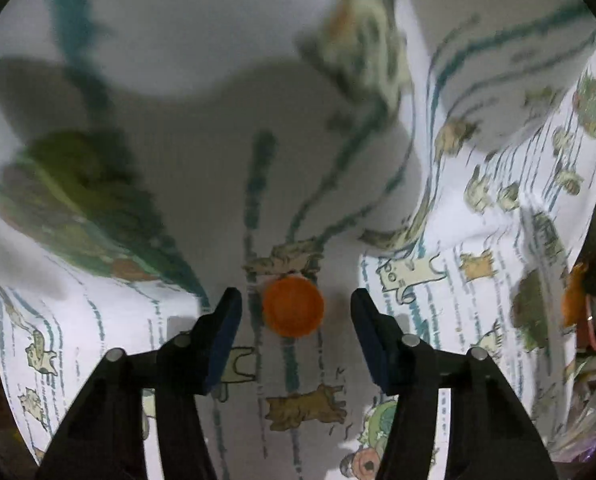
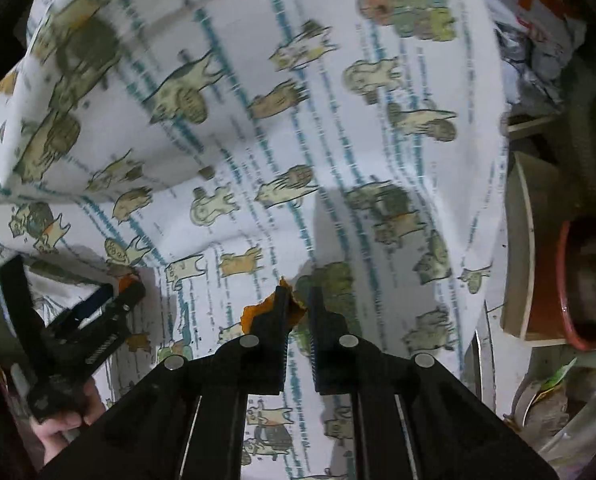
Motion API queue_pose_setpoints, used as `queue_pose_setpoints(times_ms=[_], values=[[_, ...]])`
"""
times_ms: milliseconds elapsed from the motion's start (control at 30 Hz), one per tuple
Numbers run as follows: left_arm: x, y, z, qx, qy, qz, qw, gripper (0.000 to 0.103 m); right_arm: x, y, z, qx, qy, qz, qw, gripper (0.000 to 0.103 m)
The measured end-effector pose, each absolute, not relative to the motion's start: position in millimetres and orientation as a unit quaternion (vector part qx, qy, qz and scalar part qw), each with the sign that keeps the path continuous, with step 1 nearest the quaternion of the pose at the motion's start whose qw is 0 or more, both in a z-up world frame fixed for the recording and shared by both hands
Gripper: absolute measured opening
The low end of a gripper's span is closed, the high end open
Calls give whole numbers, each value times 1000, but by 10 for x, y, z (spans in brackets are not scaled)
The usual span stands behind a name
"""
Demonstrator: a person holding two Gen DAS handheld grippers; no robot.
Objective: Collect trash
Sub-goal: 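Grasp the orange bottle cap with the left tool, then carry the orange cap and orange piece over the pink basket and release both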
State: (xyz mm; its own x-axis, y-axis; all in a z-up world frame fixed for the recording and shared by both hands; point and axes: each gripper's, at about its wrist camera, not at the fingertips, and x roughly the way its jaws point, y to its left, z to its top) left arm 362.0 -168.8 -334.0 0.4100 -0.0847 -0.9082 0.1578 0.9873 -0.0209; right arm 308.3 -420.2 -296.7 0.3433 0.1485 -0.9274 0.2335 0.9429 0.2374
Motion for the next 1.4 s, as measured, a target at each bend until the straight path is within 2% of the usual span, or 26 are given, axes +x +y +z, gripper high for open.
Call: queue_pose_setpoints(times_ms=[100, 133, 167, 367, 500, 733, 1200, 1400], values=[[3615, -1725, -3358, 49, 530, -64, 844, 48, 3050, -4239, -2909, 167, 570, -27, 804, 10], [3607, -1740, -3352, 53, 528, -65, 845, 43, 3043, -4221, -2902, 167, 570, -26, 804, 10], [3603, -1742, -3340, 52, 526, -67, 846, 28, 3056, -4239, -2899, 166, 570, -25, 804, 10], [3518, -1661, -3215, 53, 520, -68, 850, 28, 3056, -4102, -2949, 143, 571, -27, 808, 10], [3439, -1520, -2997, 25, 511, -74, 856, 28, 3041, -4071, -2923, 139, 568, -24, 811, 10], [3244, -1372, -2624, 42, 472, -54, 879, 28, 2956, -3886, -2813, 112, 549, -6, 828, 10], [2469, -1060, -1735, 32, 405, -71, 911, 28, 2404, -3486, -2150, 106, 475, 14, 873, 10], [1944, -711, -1316, 14, 387, -60, 920, 28, 1858, -3186, -1784, 105, 445, 34, 889, 10]])
